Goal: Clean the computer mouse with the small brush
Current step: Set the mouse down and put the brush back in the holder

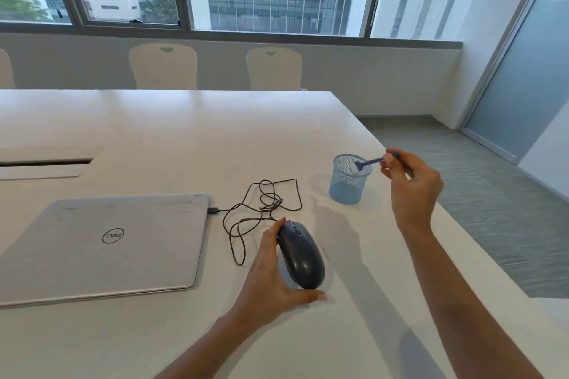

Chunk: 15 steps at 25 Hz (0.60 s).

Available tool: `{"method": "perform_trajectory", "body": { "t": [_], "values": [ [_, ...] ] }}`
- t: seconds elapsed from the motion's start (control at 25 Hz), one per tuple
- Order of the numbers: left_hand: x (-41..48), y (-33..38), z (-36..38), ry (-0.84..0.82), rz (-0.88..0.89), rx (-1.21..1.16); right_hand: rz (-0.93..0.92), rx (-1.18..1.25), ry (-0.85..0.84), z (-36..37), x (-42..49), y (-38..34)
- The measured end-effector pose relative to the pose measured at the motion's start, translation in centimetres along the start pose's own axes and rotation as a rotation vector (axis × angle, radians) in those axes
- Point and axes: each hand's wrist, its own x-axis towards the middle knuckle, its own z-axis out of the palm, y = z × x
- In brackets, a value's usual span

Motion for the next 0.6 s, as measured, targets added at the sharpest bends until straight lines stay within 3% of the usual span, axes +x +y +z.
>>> {"method": "perform_trajectory", "body": {
  "t": [0.28, 0.6],
  "values": [
    [0.5, -0.1, 0.2, 0.035, -0.024, 0.006, -0.054, -0.359, -0.138, 3.8, 5.9, 3.5],
    [0.6, -0.5, 0.3, 0.048, -0.014, 0.021, -0.048, -0.523, -0.23, 5.7, 7.4, 4.9]
  ]
}}
